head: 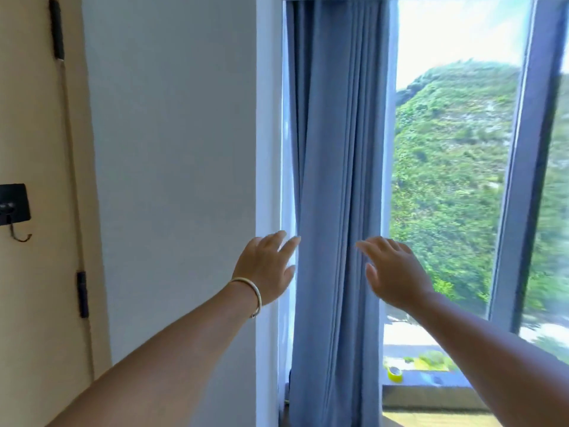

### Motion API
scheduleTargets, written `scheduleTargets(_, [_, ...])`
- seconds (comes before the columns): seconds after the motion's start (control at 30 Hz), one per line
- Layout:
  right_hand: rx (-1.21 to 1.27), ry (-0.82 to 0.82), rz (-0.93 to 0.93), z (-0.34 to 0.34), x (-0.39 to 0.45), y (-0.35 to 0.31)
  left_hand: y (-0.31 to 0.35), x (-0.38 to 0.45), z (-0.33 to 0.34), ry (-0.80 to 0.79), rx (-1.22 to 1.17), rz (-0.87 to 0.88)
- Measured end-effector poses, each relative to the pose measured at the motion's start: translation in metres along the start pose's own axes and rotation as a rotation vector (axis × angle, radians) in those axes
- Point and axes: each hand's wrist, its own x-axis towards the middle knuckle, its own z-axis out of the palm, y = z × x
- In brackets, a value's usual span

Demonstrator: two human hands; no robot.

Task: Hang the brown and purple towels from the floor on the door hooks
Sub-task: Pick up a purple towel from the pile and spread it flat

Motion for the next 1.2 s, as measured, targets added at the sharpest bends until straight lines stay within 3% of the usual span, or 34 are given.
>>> scheduleTargets(0.3, [-0.240, -0.045, 0.244, -0.082, -0.108, 0.147, 0.178, 0.090, 0.016, 0.065, -0.205, 0.234])
scheduleTargets(0.63, [-0.459, -0.067, 0.591, -0.186, -0.263, 0.274, 0.416, 0.132, 0.008, 0.028, -0.401, 0.424])
scheduleTargets(0.9, [-0.563, -0.089, 0.962, -0.277, -0.405, 0.297, 0.588, 0.089, -0.015, -0.009, -0.616, 0.618])
scheduleTargets(1.2, [-0.587, -0.122, 1.215, -0.345, -0.521, 0.264, 0.695, -0.001, -0.047, -0.086, -0.935, 0.771])
